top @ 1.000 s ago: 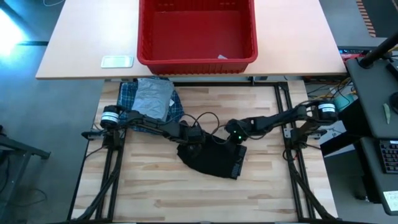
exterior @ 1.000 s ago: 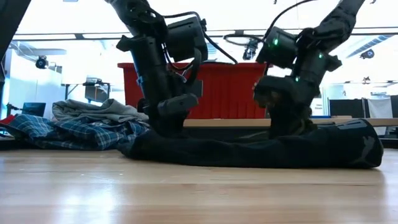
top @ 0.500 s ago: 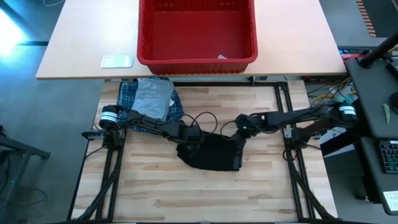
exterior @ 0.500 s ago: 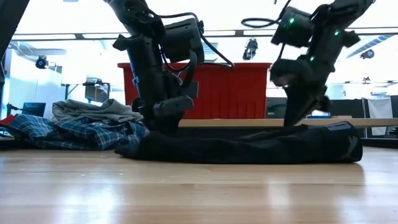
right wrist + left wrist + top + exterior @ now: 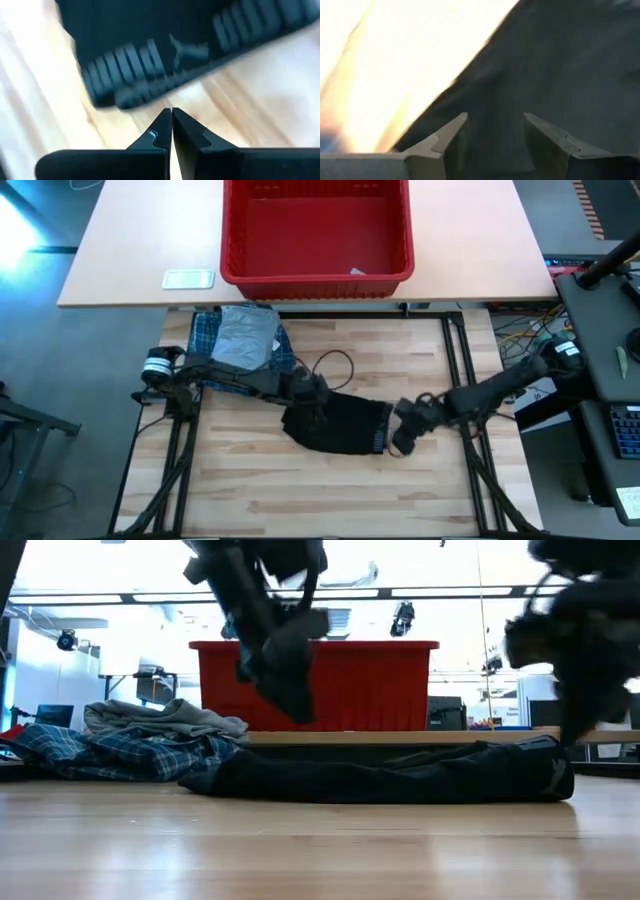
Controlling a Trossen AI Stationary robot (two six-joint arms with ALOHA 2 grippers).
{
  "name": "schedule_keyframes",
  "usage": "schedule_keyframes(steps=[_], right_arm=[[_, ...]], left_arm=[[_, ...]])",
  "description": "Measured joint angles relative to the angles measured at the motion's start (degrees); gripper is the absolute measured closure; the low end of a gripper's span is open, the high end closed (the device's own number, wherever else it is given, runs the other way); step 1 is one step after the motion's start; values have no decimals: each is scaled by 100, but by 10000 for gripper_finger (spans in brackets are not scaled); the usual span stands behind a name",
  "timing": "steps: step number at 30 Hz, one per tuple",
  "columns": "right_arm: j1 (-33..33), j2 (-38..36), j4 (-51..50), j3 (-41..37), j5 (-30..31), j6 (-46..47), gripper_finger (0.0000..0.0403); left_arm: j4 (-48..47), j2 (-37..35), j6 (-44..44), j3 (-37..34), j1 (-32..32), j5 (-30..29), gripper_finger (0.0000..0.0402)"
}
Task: Fold Laundry from Bin
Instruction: Fold the black underwear
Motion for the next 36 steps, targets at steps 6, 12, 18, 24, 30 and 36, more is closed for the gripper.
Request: schedule_keyframes(steps=[6,12,18,24,30,36], right_arm=[[921,396,651,-232,1379,-3,394],[1022,1003,1255,-266,1675,-373,394],[1104,1466,1671,-127,1681,-390,394],[1261,2016,2882,-111,1692,-729,394],[1542,2771,4042,-100,1827,-464,394],[1883,3075,4719,-85,2041,-454,394]], left_arm=[[2453,204,323,-139,-228,924,231],[3979,1255,446,162,-43,975,231],[4047,2433,754,1565,118,1264,231],[3608,3477,756,2986,342,1446,231],[2535,4156,970,4011,432,1736,233],[2216,4203,1602,4177,459,2033,246]])
